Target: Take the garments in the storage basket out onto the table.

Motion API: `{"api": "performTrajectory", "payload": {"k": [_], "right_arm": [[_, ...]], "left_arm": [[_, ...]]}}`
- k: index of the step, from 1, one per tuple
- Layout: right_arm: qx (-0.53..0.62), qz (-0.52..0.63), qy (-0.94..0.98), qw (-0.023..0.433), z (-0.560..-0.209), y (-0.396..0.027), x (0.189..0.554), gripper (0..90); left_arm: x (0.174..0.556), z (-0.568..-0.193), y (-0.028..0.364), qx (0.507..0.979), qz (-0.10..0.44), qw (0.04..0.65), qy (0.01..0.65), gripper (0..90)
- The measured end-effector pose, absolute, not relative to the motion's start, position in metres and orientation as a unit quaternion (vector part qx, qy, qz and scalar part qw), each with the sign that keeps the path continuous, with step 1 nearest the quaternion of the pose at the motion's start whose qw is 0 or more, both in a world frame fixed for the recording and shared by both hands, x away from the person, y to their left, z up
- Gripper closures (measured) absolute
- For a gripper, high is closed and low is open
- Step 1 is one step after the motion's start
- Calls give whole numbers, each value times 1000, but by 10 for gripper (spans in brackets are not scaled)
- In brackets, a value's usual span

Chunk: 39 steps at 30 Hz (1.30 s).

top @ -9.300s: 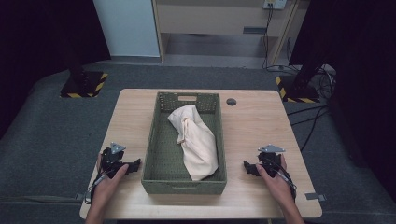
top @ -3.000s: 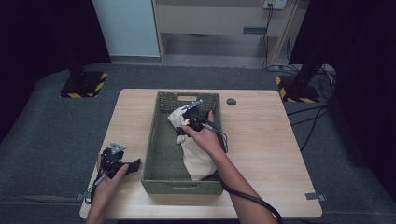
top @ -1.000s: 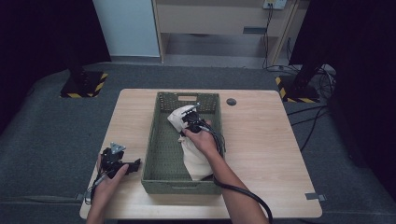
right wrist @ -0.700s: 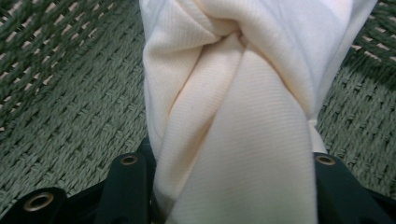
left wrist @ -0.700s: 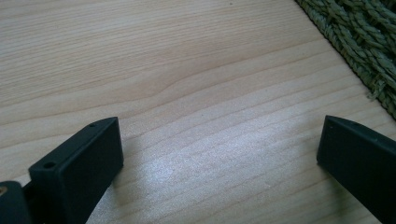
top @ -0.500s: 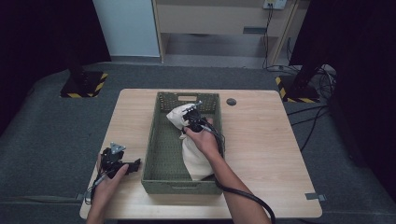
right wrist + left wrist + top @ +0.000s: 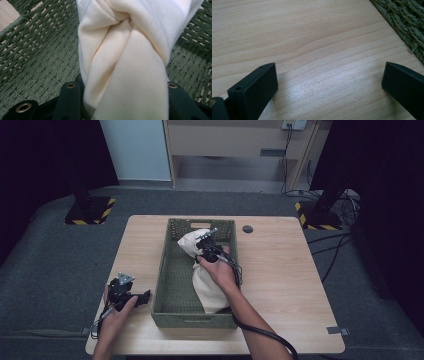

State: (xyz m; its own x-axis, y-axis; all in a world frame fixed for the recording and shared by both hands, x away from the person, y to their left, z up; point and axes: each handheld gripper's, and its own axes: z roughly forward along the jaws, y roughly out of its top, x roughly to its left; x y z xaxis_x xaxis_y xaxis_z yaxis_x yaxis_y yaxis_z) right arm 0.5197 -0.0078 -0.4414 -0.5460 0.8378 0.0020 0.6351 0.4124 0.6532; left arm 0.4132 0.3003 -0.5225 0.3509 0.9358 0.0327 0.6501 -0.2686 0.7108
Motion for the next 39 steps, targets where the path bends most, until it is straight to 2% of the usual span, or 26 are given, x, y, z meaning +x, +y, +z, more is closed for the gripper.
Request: {"api": "performTrajectory", "payload": {"k": [21,39], "right_arm": [[442,313,823,170,-429,-13,510,554],[428,322,825,179,-394,-21,493,554]], "left_arm": [[413,-523,300,762,232,308,520,0],[413,-522,300,762,232,308,521,0]]}}
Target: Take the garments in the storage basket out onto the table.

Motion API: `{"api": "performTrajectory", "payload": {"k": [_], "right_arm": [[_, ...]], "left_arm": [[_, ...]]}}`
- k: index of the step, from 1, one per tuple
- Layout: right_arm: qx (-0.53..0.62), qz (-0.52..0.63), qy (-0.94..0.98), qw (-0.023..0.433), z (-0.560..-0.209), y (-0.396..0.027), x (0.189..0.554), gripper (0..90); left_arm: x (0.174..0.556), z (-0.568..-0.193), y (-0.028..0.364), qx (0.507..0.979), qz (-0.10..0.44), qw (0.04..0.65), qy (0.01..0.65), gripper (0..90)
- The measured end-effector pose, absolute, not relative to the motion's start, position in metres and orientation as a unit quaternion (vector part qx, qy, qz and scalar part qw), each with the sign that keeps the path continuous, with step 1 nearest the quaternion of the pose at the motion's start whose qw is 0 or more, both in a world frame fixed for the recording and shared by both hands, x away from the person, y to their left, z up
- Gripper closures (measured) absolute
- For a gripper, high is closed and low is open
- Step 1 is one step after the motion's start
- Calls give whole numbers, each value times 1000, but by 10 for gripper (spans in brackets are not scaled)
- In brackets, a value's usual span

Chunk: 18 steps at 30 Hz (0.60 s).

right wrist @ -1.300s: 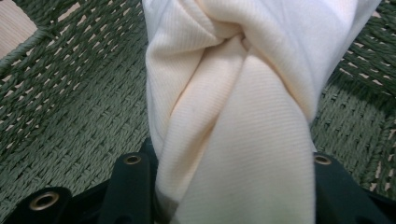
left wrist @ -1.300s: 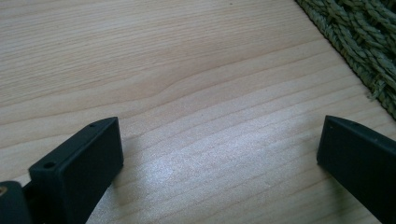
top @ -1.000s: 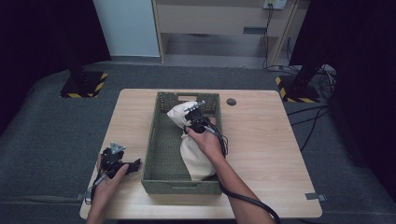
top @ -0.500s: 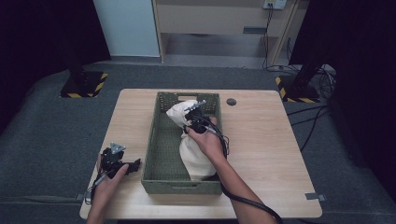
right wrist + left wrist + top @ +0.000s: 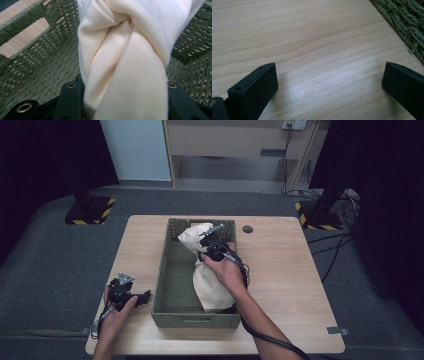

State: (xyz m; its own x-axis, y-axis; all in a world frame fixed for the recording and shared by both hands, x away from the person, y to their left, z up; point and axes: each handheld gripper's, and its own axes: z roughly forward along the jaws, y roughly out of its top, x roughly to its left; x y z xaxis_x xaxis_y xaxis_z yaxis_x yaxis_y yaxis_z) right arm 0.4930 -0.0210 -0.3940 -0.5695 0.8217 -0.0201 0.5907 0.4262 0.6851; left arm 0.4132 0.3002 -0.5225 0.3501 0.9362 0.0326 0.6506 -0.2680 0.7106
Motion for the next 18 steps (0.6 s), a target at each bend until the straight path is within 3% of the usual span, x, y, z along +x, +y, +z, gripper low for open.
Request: {"api": "performTrajectory", "payload": {"k": [18], "right_arm": [[422,332,823,185,-378,-29,485,554]], "left_arm": [[413,-522,300,762,232,308,521,0]]}}
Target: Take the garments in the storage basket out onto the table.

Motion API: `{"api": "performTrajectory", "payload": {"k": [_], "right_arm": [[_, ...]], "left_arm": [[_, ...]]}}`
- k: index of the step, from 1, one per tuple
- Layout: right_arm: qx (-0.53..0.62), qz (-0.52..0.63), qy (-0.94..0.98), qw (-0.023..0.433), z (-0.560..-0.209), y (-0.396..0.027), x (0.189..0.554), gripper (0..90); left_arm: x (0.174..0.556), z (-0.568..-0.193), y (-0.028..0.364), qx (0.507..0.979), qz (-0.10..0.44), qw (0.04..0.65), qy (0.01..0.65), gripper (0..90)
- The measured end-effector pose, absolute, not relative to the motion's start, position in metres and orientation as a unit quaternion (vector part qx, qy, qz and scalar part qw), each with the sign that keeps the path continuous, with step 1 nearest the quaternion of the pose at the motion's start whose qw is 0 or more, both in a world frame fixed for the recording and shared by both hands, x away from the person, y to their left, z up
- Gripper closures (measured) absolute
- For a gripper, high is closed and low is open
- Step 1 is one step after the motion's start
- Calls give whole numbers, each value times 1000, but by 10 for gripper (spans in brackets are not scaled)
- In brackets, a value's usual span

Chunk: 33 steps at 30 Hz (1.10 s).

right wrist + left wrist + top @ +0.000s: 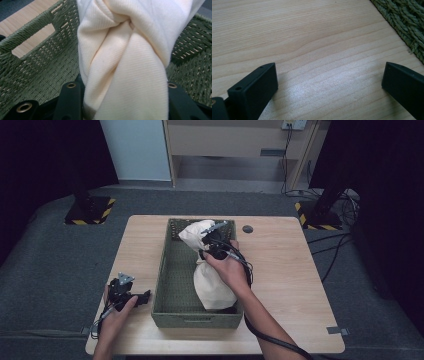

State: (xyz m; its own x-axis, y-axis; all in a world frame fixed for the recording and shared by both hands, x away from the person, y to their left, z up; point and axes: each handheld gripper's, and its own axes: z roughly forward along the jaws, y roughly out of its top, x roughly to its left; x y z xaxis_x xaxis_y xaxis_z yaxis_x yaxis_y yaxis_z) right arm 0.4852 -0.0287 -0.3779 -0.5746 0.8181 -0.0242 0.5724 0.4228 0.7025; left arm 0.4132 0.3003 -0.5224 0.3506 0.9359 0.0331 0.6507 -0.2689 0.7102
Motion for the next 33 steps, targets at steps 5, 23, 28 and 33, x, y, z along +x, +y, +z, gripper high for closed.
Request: {"api": "performTrajectory", "payload": {"k": [5,23,28,33], "right_arm": [[421,333,822,189,-371,-32,481,554],[421,338,819,195,-355,-47,472,554],[420,338,818,199,-352,-51,469,554],[421,338,816,205,-350,-57,467,554]], "left_arm": [[413,-522,300,762,232,308,521,0],[413,-522,300,761,232,307,521,0],[413,-522,300,761,232,308,521,0],[413,-522,300,762,232,307,521,0]]}}
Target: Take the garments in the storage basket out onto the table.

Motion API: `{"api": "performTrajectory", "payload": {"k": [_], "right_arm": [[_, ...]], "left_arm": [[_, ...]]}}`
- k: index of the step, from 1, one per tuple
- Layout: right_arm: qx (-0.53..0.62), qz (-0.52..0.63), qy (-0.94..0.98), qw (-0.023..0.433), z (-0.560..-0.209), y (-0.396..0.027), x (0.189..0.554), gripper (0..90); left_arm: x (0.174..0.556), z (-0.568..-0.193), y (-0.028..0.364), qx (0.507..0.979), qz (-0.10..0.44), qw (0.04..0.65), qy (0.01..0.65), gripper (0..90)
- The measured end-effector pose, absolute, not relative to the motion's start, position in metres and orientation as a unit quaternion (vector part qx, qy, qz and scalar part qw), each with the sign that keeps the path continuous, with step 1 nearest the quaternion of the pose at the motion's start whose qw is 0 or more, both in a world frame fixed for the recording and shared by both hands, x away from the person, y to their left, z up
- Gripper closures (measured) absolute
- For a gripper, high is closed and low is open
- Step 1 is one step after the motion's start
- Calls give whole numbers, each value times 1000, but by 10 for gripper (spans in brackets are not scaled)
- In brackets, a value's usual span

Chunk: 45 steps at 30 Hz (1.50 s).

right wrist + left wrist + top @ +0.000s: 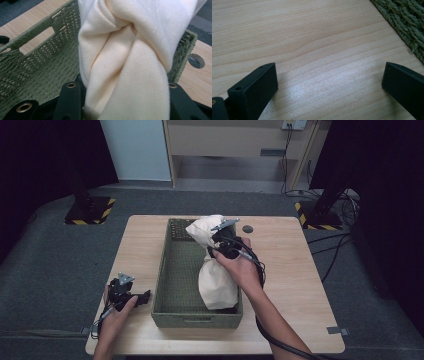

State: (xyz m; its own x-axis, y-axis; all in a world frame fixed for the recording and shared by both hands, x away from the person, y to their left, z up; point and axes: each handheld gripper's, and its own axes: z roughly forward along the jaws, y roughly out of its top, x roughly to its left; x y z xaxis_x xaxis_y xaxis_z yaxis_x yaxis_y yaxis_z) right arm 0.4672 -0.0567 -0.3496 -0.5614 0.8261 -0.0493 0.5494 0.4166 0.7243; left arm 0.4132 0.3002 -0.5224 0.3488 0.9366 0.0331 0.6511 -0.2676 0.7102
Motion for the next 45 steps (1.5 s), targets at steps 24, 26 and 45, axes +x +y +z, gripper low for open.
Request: {"api": "performTrajectory", "payload": {"k": [24,26,45], "right_arm": [[432,333,806,228,-326,-88,454,555],[434,334,805,229,-325,-92,453,555],[454,337,791,235,-320,-127,447,557]], "left_arm": [[413,-522,300,761,232,308,522,0],[413,-522,300,761,232,308,522,0],[413,-522,300,761,232,308,522,0]]}}
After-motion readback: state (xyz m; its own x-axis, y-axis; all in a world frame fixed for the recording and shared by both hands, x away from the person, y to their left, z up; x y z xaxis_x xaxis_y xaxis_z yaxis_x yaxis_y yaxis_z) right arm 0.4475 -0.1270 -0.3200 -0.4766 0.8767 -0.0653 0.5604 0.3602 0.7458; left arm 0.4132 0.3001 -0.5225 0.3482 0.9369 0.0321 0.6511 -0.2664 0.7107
